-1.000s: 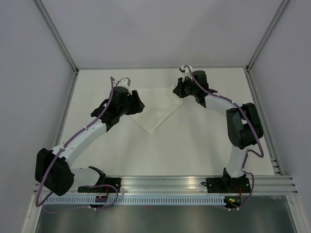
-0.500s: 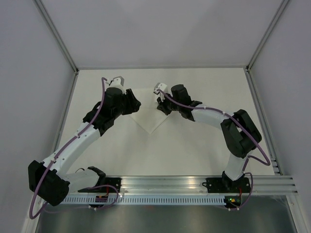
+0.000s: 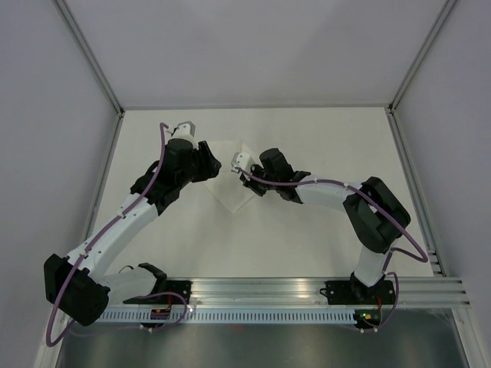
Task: Fold the napkin, place the utensils inside, and roll it up
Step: Fold the napkin
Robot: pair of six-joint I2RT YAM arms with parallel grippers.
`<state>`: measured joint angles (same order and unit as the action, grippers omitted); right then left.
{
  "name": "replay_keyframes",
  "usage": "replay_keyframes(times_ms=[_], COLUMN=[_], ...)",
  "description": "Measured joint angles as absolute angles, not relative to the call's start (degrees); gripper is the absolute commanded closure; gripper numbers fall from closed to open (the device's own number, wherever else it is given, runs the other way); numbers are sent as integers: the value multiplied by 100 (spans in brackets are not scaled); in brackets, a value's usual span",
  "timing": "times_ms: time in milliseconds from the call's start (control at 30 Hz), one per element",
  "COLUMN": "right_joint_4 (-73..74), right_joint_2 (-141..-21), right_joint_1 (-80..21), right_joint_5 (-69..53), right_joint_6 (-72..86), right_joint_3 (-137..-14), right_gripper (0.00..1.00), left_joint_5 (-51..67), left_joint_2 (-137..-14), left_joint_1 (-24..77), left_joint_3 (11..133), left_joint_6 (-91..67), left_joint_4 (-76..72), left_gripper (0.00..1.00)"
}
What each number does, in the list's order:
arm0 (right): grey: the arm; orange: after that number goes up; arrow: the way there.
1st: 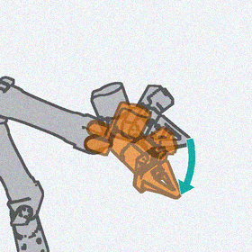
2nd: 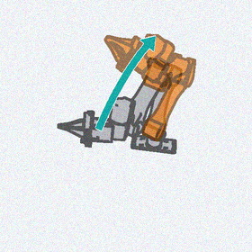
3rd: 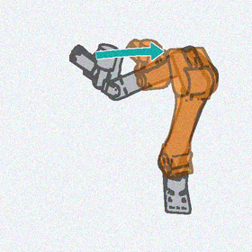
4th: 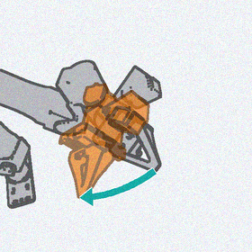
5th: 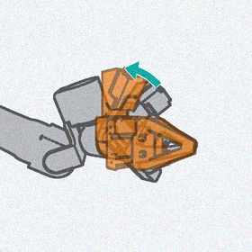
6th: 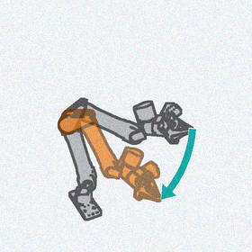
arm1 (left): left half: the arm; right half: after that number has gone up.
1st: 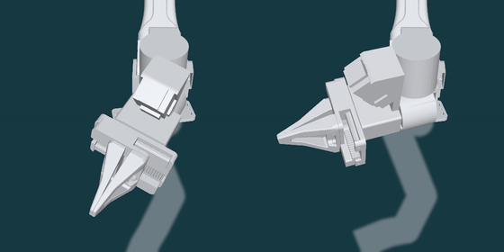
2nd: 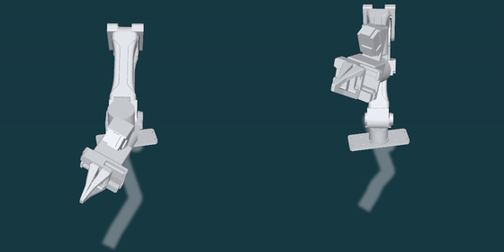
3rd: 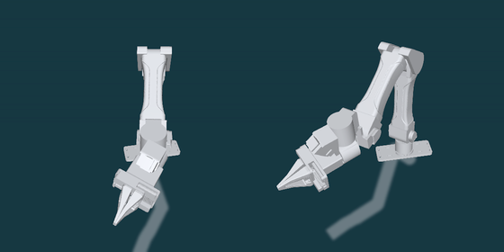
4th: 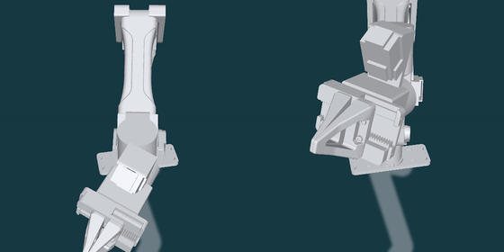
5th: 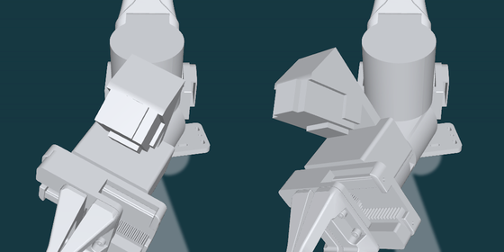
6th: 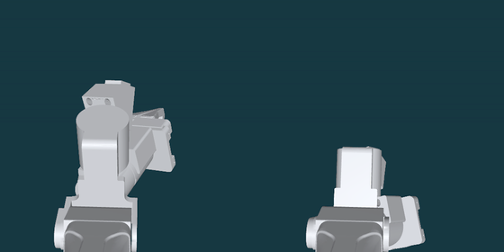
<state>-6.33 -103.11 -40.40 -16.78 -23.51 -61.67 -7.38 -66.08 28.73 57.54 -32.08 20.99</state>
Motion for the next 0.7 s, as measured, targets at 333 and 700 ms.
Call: replay_keyframes(times_ms=[333, 700], right_joint_4=[-642, -642], right_joint_2=[-10311, -10328], right_joint_1=[-4228, -4265], right_joint_5=[-1734, -2021], right_joint_6=[-2482, -2397], right_joint_3=[-6071, -6034], right_gripper=[82, 71], left_joint_5=[-751, -1079], left_joint_2=[-6587, -6388], left_joint_1=[2873, 2779], left_joint_3=[5721, 5690], left_joint_6=[-3214, -3494], left_joint_4=[2102, 2241], left_gripper=[43, 42])
